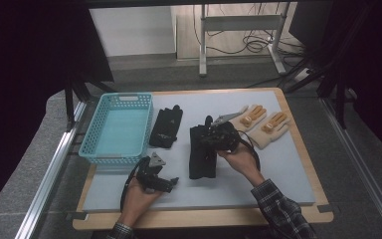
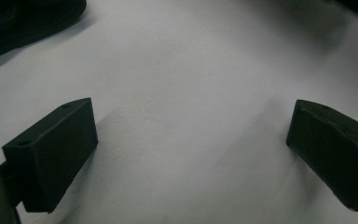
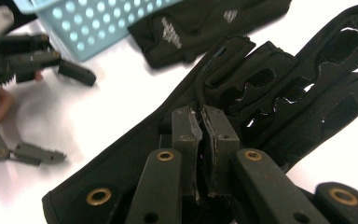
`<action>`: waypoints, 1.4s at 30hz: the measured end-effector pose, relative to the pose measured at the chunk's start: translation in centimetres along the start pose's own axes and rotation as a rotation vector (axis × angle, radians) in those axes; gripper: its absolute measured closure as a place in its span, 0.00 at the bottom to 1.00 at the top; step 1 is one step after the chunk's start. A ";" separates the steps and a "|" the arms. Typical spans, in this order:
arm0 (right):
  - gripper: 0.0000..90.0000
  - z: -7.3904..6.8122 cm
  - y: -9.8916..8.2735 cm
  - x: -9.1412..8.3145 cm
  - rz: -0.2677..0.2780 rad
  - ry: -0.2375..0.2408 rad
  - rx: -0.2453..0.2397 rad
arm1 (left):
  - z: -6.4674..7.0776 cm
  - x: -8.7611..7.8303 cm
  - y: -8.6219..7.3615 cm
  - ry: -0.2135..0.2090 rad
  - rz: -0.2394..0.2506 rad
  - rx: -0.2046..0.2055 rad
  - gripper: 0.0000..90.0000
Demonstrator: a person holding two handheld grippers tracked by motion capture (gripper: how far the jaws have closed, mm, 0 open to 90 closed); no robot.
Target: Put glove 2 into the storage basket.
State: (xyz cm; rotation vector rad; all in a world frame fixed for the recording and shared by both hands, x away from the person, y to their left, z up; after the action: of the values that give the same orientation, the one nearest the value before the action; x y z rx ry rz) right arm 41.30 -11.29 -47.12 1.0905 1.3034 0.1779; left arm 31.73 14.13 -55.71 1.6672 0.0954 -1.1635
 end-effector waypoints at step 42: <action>0.92 0.7 4.7 14.0 -0.130 -0.023 -0.101 | -0.1 0.0 0.0 -0.003 -0.001 0.004 0.02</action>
State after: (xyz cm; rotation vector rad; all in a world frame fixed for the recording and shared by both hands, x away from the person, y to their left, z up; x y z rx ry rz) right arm 48.56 0.02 -53.36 0.9166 1.3260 0.1318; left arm 31.74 14.19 -55.70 1.6686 0.0924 -1.1680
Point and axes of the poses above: each handheld gripper's, and its own axes: x roughly forward along the jaws, y roughly out of its top, z roughly to its right, the point moved 1 cm from there along x, roughly forward along the jaws, and after that the axes turned 1 degree about y, right-handed, at the moved point
